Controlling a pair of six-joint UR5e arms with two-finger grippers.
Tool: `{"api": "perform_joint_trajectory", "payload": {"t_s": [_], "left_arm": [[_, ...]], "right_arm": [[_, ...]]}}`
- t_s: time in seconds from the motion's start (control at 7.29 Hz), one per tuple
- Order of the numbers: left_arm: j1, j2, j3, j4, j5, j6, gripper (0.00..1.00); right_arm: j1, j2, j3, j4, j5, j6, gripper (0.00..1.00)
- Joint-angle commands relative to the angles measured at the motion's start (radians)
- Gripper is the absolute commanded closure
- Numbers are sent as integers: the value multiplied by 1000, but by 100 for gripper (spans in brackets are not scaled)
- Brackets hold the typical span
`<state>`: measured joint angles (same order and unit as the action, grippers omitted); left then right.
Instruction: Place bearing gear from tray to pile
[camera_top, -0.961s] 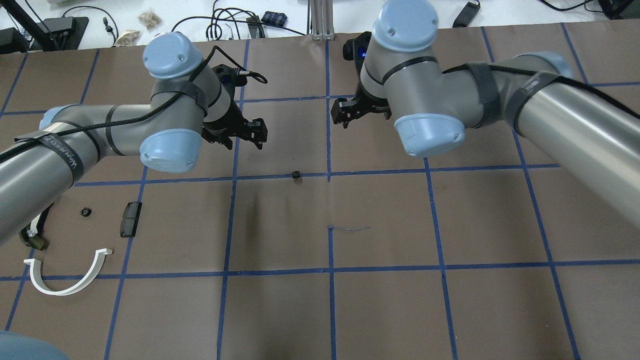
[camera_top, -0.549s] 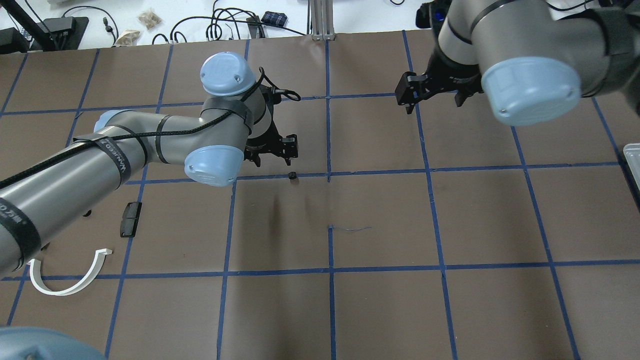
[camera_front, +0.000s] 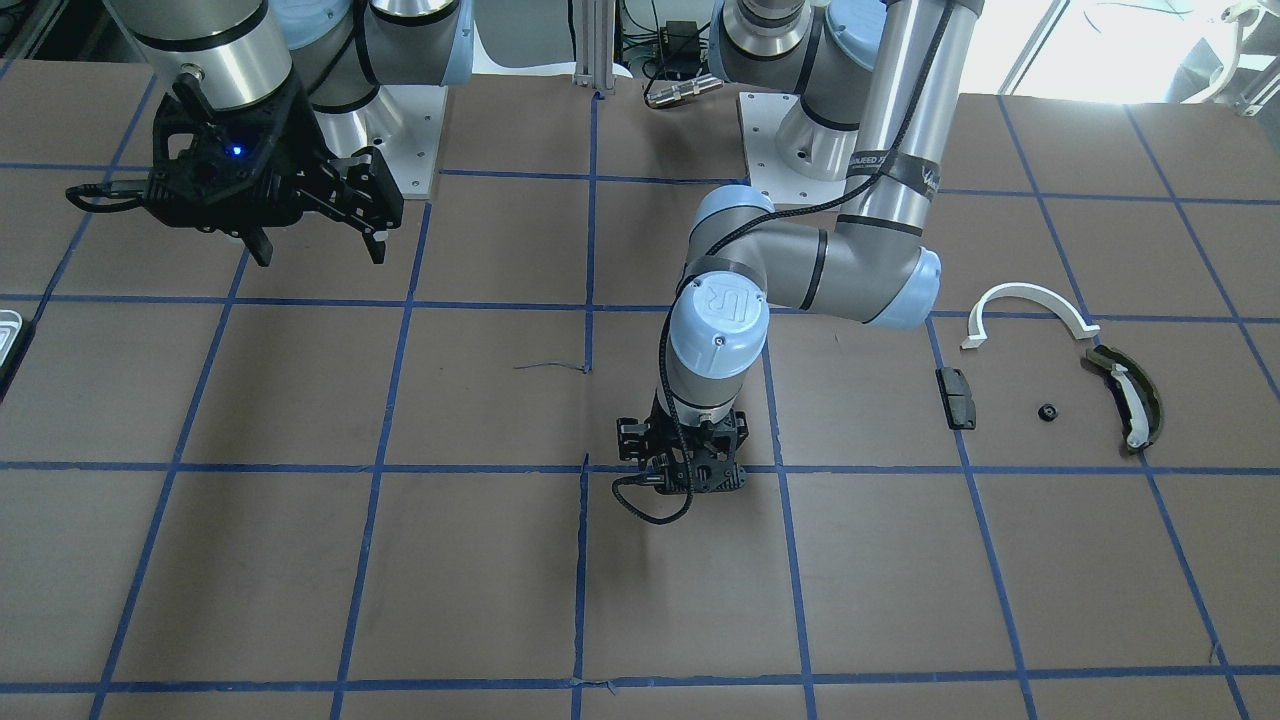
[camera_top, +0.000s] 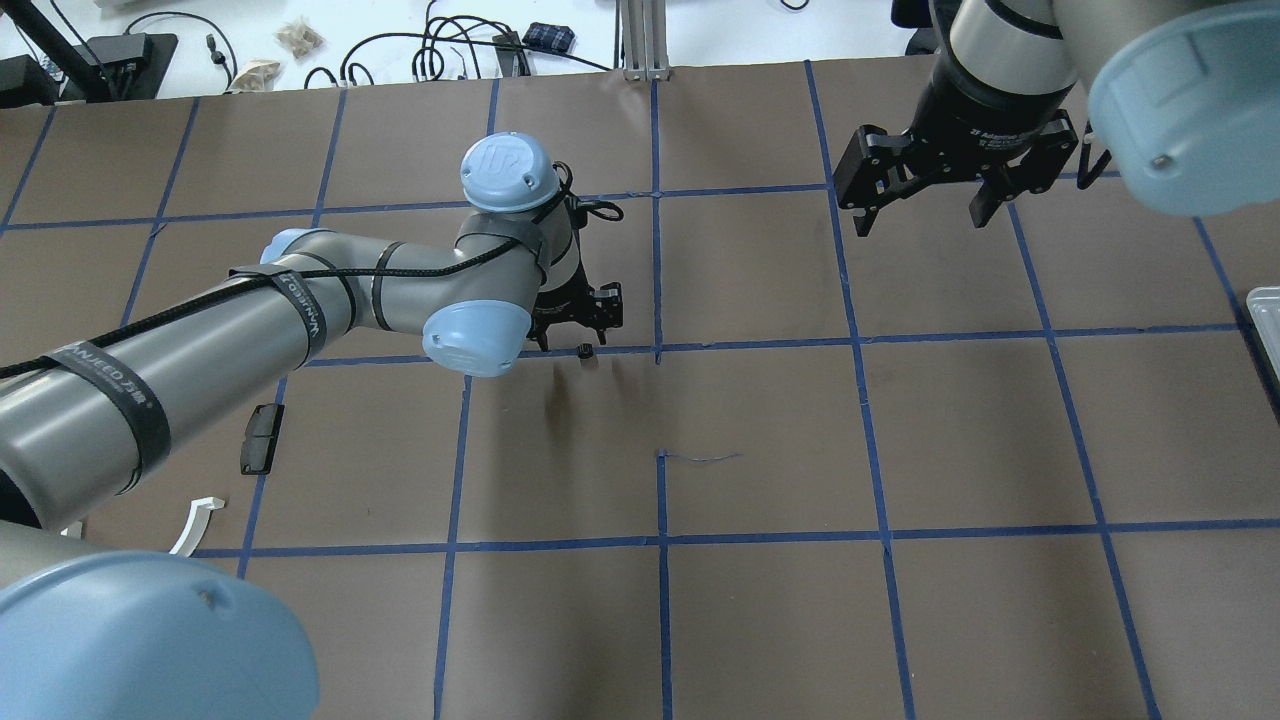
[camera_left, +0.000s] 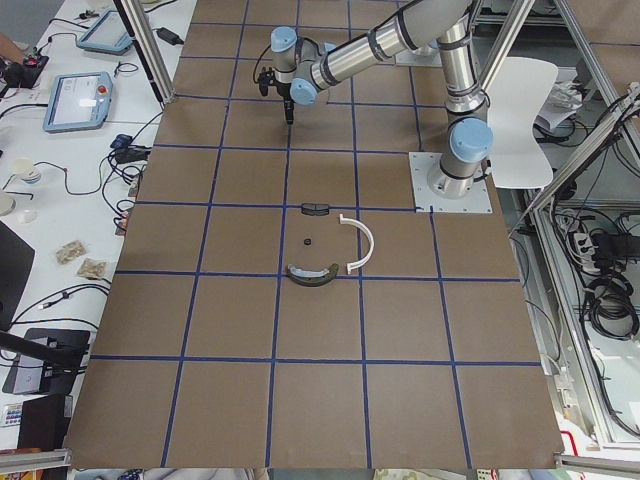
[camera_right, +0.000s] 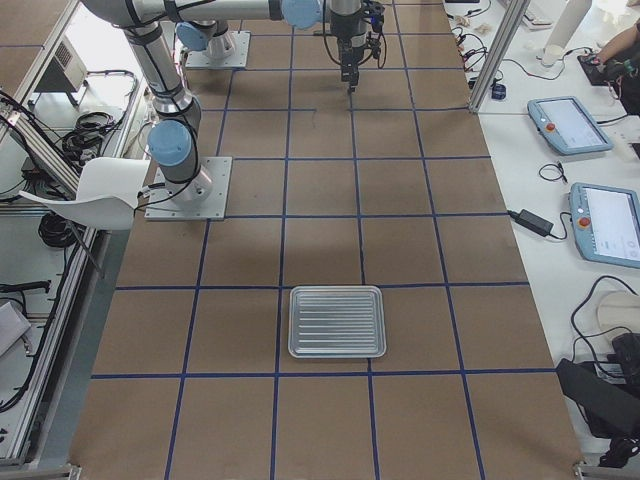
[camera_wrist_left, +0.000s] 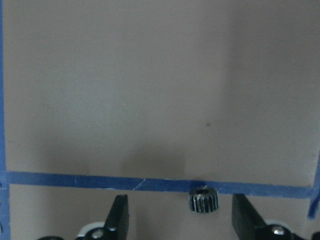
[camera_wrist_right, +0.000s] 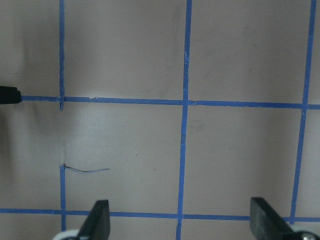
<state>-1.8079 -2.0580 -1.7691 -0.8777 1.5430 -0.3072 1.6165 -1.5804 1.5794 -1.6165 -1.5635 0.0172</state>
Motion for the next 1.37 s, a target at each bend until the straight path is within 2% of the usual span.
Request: {"api": "perform_joint_trajectory", "payload": {"t_s": [0.0, 0.14, 0.27, 0.41, 0.69, 0.82, 1.1, 1.24], "left_arm": [[-16, -19, 5, -7, 3, 13, 43], [-18, -28, 2, -10, 5, 14, 60], [-18, -30, 8, -10, 3, 20, 94], [-16, -33, 20, -9, 3, 40, 100], [-7, -22, 62, -27, 5, 43, 100], [33, 1, 95, -120, 5, 96, 100], [241, 79, 71, -251, 52, 392, 100], [342, 125, 3, -238, 83, 574, 100]], "right_arm": [[0, -4, 8, 3, 6, 4, 0], [0, 5, 8, -3, 8, 1, 0], [0, 5, 10, -3, 13, 4, 0], [0, 14, 10, -3, 11, 4, 0], [0, 19, 10, -3, 5, 4, 0], [0, 19, 10, -3, 11, 6, 0], [0, 22, 10, -3, 4, 7, 0], [0, 22, 10, -3, 0, 6, 0]]}}
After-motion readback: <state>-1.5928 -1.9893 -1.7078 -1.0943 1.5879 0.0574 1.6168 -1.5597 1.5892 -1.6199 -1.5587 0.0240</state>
